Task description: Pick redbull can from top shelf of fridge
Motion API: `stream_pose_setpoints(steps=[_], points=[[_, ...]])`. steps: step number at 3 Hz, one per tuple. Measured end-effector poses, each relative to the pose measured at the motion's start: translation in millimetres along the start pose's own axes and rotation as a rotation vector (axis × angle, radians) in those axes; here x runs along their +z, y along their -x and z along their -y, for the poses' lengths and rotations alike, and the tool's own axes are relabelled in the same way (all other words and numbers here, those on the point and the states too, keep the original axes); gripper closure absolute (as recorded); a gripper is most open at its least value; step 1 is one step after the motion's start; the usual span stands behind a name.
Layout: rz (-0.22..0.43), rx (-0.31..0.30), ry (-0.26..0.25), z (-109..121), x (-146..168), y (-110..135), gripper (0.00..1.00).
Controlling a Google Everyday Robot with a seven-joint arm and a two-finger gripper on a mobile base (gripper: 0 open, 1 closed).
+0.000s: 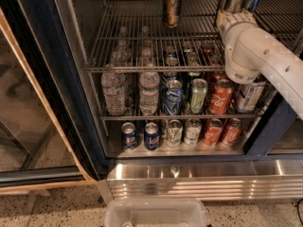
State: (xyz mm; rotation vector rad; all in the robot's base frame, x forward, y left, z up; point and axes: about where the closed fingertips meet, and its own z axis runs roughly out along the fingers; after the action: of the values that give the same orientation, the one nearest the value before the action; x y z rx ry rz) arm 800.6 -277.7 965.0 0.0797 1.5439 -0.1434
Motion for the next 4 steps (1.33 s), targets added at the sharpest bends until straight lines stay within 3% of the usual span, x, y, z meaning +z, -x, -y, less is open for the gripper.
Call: stream_pose_setpoints(steps=[2, 4], points=[[-0.014, 0.006, 0.024, -4, -8, -1, 1.00], [-0.041, 0.066, 0.060, -1, -58, 9, 1.00]])
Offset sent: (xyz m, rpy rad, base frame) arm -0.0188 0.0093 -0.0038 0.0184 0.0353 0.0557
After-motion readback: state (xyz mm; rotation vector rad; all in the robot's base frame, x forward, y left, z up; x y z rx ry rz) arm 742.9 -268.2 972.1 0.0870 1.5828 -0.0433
